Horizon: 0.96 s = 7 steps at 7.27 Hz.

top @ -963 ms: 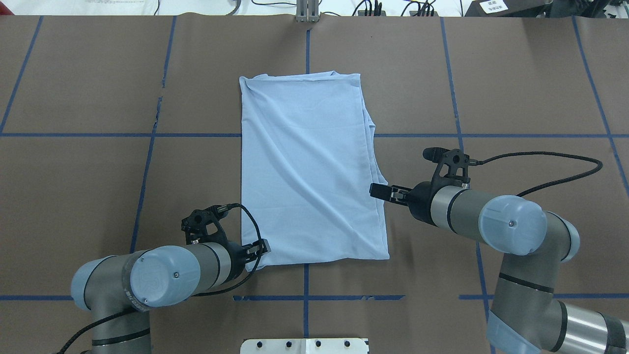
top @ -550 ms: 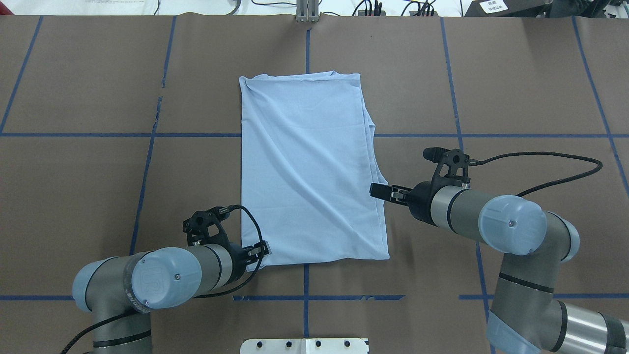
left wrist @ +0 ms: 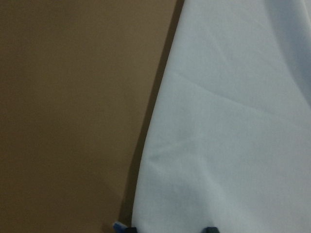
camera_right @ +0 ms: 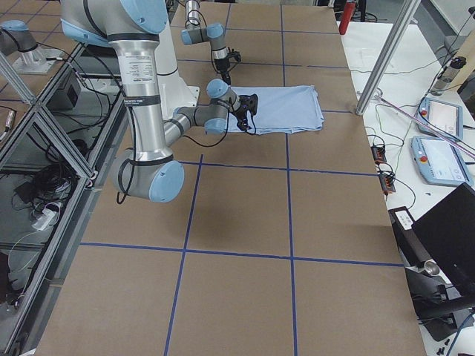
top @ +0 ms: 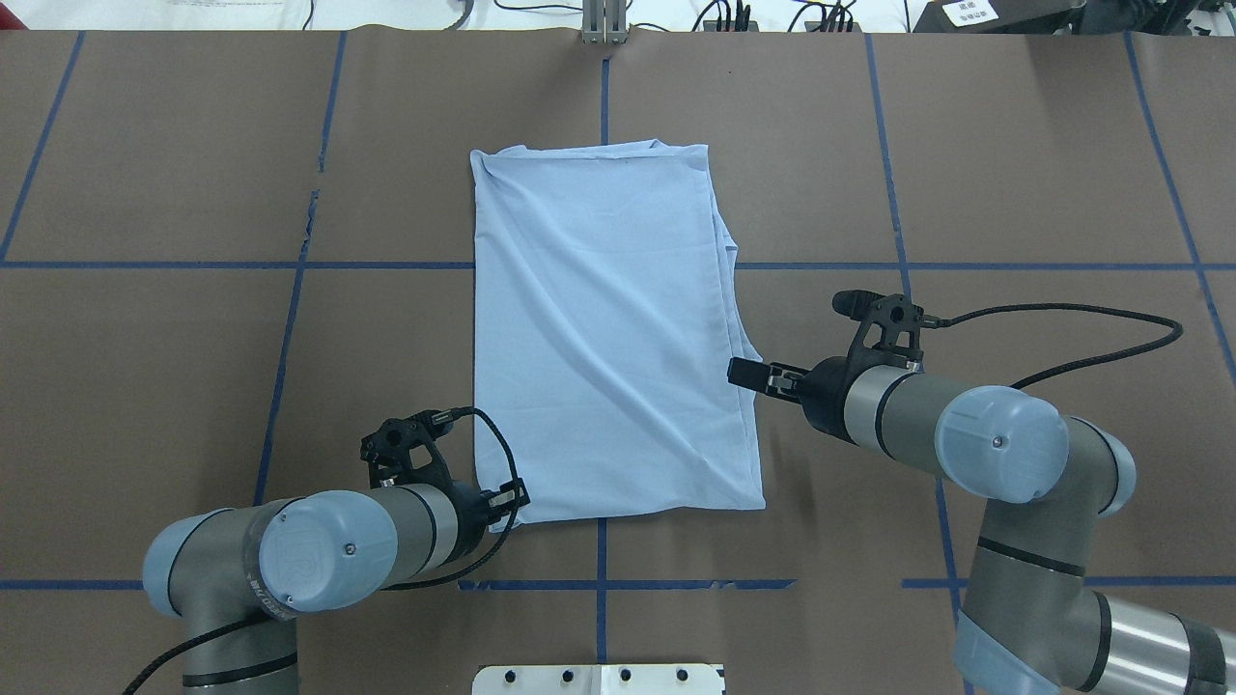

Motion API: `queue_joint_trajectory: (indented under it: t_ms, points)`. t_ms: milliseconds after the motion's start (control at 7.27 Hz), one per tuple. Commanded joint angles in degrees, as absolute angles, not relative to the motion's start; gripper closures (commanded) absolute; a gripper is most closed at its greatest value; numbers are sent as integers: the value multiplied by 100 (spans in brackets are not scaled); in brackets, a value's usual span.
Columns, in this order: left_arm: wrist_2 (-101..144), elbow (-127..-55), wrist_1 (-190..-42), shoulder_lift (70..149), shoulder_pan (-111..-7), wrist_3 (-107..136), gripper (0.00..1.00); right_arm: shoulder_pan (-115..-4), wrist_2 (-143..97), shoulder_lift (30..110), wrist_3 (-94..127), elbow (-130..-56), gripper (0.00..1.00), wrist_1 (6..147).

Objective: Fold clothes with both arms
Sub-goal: 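Lower the left gripper to the shirt's edge nearest the robot, then move the right gripper to the shirt's near corner beside the left gripper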

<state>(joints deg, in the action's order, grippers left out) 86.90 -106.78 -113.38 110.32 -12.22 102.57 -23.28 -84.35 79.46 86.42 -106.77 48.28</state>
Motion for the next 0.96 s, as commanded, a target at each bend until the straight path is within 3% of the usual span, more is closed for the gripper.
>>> queue_joint_trajectory:
  t_ms: [0, 275, 413, 550, 825]
  points:
    - [8684, -10740, -11338, 11039, -1204, 10257, 100, -2276, -8332, 7536, 9574, -10722, 2, 5644]
    - [8675, -10758, -11347, 11083, -1204, 10266, 100, -2014, -8315, 6542, 10753, -10749, 7, 7691]
    - [8666, -10758, -11347, 11100, -1204, 10300, 100, -1839, -8323, 6539, 11028, -10732, 12, 7821]
    - [8657, -10758, -11347, 11101, -1204, 10309, 100, -1785, -8384, 6539, 11596, -10740, 23, 8214]
    - [8640, -10758, -11355, 11109, -1204, 10318, 100, -1592, -8385, 6407, 12020, -10862, 19, 8866]
